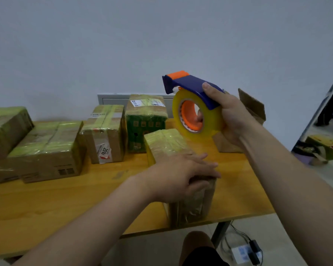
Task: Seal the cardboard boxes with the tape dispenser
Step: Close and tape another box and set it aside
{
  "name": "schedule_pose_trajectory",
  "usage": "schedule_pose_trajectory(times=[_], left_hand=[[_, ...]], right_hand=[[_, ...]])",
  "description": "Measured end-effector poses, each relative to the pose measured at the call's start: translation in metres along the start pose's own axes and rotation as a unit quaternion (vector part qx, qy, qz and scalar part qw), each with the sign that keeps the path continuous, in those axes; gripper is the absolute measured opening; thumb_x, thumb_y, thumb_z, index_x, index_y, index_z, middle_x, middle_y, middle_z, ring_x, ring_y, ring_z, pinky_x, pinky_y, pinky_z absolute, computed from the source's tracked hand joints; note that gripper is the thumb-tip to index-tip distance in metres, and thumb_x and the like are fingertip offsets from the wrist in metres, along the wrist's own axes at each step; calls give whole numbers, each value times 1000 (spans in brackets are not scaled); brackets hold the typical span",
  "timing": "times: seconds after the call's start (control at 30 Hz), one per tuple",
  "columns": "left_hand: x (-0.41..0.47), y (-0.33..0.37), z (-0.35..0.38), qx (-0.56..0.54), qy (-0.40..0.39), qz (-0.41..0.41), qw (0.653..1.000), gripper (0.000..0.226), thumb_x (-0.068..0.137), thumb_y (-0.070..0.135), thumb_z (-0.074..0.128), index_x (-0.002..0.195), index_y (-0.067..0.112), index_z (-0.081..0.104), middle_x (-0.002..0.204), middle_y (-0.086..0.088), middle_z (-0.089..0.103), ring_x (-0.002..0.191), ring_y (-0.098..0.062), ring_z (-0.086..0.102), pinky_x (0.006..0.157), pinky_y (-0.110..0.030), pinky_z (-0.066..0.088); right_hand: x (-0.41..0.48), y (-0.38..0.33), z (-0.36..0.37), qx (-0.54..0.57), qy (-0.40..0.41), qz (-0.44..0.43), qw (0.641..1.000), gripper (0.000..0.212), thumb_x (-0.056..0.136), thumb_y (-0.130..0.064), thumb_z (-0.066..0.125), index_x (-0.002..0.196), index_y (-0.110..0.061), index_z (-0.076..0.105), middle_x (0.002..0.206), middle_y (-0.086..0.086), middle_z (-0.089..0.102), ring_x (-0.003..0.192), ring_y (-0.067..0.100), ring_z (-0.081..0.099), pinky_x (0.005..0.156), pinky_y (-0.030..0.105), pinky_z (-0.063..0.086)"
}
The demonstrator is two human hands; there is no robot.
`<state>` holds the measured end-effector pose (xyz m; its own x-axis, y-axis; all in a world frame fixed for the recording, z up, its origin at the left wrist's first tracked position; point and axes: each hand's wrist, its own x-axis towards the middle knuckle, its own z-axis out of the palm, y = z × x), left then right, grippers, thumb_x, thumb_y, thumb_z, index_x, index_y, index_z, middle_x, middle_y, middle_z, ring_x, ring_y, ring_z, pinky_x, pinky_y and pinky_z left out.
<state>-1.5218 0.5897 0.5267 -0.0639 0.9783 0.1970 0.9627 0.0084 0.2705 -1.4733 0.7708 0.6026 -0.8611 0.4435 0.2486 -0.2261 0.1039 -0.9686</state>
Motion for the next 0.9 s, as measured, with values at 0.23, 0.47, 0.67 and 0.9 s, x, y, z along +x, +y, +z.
schedule_pose_trajectory(times=[0.23, 0.47, 0.67, 0.9], left_hand=[[-30, -20, 14, 54, 286, 21, 957, 31, 83, 46, 84, 94, 17, 81, 100, 5, 76, 92, -12, 71, 73, -37, 59], [-22, -63, -5, -127, 405, -224, 877, 19, 99, 33, 65, 100, 20, 79, 94, 13, 73, 89, -7, 69, 75, -28, 58], [47, -104, -22, 69, 116, -361, 923, 31, 108, 39, 41, 103, 15, 62, 110, -8, 63, 116, -33, 51, 103, -47, 44], [95, -123, -25, 120, -45, -398, 908, 46, 108, 54, 28, 97, 19, 54, 103, -5, 58, 96, -27, 58, 85, -42, 47]], right_hand=[[-7, 38, 46, 129, 129, -16, 983, 35, 87, -49, 75, 101, -17, 79, 96, 7, 79, 85, 24, 77, 72, 37, 62], [-29, 62, 73, 78, 139, -116, 980, 27, 92, -43, 69, 86, -18, 76, 77, 10, 74, 60, 21, 69, 56, 27, 56], [-29, 64, 61, 116, 183, -110, 970, 20, 91, -42, 68, 89, -25, 77, 78, -1, 75, 65, 14, 72, 54, 21, 55], [-20, 70, 51, 125, 195, -93, 968, 19, 93, -46, 67, 86, -32, 79, 77, -1, 75, 67, 14, 73, 55, 22, 56]])
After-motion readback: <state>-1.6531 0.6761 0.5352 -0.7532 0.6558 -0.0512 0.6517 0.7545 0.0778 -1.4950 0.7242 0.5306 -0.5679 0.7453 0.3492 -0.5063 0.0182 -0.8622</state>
